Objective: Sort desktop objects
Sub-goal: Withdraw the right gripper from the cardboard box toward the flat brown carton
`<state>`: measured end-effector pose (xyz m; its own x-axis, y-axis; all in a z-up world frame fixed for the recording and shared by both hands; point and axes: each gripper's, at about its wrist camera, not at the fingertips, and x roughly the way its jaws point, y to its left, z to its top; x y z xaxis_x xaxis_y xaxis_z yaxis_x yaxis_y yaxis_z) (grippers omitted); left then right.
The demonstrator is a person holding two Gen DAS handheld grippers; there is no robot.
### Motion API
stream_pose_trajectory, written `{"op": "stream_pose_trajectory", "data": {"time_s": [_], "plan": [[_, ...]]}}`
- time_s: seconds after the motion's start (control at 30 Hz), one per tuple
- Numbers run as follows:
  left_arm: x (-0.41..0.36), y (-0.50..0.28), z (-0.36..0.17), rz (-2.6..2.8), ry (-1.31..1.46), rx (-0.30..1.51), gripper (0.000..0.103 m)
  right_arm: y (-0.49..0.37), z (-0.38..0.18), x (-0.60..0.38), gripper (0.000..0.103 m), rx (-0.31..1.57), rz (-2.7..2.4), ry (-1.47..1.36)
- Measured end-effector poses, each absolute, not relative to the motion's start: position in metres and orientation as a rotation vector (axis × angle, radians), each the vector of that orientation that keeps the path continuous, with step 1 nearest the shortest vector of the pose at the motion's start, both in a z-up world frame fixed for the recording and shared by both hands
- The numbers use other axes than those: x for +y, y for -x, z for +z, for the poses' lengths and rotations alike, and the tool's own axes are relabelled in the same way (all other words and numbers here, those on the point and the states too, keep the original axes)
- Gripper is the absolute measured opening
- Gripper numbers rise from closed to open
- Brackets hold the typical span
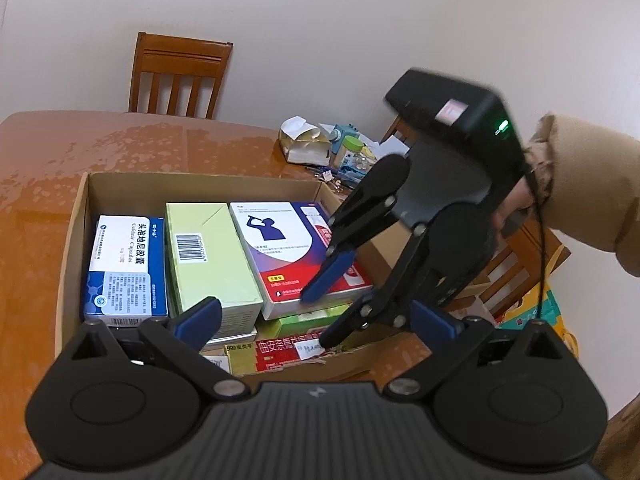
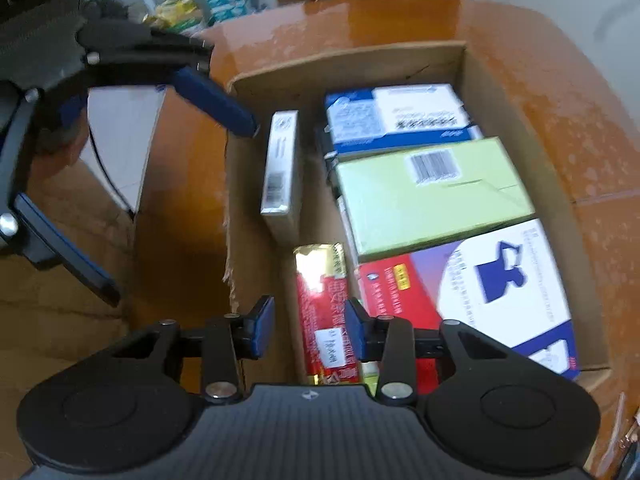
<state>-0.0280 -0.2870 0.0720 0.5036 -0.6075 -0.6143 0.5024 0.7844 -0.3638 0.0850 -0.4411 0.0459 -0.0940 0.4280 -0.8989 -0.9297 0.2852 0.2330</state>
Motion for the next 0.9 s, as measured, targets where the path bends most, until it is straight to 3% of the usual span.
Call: {"op": "stream_pose_trajectory", "data": {"time_s": [0.13,0.23,0.4,0.47,0.63,0.77,0.9], "plan": [[-0.282,0.027,0.075,-0.679,0.154,0.777,0.101,-0.083,0.06,-0.446,0.05,1.101,1.182,0.528],[-0.276,0.028,0.08,-0.699,0.142,0.75,0.101,-0.082,0.067,-0.454,0.066,1.081,1.117,0.472],[-0.264,0.031,0.084,-0.742,0.097,0.741,0.101,-0.08,0.083,-0.464,0.071,1.05,0.982,0.379],[-0.256,0.034,0.087,-0.751,0.076,0.726,0.101,-0.079,0.091,-0.467,0.079,1.026,0.905,0.314],[-0.237,0.041,0.089,-0.746,0.004,0.697,0.101,-0.064,0.112,-0.472,0.087,0.943,0.659,0.106],[-0.22,0.046,0.089,-0.786,-0.051,0.692,0.101,-0.037,0.117,-0.478,0.1,0.866,0.432,-0.12],[-0.206,0.052,0.085,-0.813,-0.087,0.693,0.101,0.0,0.109,-0.485,0.101,0.787,0.239,-0.355]]}}
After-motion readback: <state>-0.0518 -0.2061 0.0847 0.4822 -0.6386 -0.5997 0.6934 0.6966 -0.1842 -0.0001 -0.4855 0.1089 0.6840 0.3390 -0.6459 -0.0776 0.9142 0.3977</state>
